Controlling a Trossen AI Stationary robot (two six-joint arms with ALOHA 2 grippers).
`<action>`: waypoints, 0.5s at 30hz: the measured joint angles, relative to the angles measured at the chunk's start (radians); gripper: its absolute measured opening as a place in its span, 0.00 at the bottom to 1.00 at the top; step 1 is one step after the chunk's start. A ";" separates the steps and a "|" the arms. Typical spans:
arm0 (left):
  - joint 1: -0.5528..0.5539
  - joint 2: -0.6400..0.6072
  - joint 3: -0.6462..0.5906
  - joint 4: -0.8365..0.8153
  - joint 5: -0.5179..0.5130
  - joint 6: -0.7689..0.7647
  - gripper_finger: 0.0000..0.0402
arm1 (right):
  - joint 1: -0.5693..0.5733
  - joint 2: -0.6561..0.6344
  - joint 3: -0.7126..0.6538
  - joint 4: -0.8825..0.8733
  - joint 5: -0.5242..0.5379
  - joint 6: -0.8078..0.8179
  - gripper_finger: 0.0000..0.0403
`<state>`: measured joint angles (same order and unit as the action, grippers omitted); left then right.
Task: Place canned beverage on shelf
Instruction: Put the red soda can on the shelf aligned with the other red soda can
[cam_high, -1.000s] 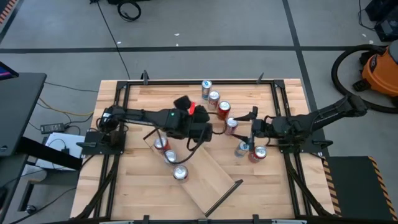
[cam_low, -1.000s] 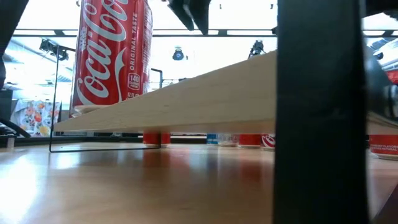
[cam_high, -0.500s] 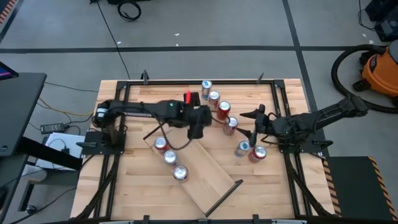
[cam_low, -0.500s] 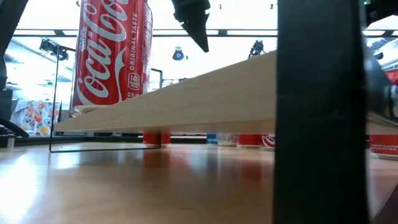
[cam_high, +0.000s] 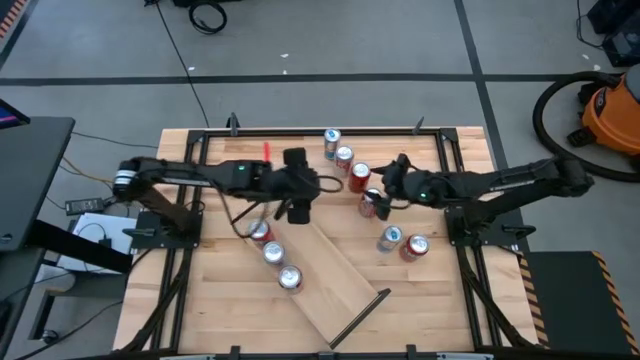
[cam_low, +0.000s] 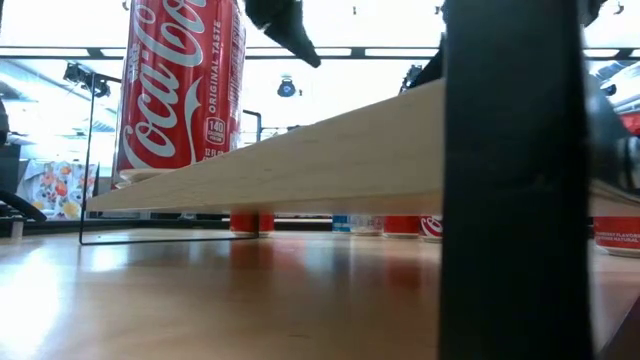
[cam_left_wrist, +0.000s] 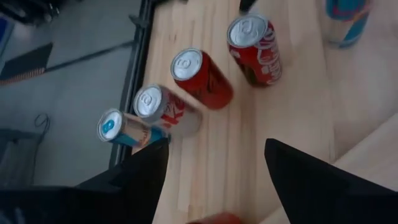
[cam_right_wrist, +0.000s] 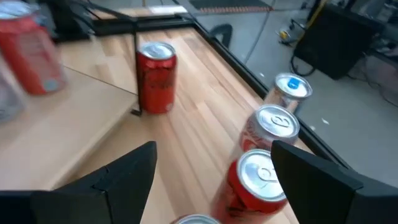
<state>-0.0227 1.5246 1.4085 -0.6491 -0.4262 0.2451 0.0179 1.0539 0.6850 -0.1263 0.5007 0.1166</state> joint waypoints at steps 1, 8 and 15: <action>0.002 -0.030 -0.038 0.025 0.008 0.008 0.68 | -0.011 0.017 0.010 -0.005 0.002 -0.002 0.81; 0.057 -0.255 -0.304 0.351 0.061 0.147 0.67 | -0.091 0.115 0.099 -0.025 -0.008 -0.002 0.81; 0.113 -0.404 -0.517 0.602 0.132 0.163 0.67 | -0.115 0.260 0.302 -0.358 -0.031 0.076 0.81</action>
<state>0.0906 1.1210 0.8913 -0.0466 -0.2943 0.4083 -0.0970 1.3140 0.9867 -0.4843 0.4701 0.1931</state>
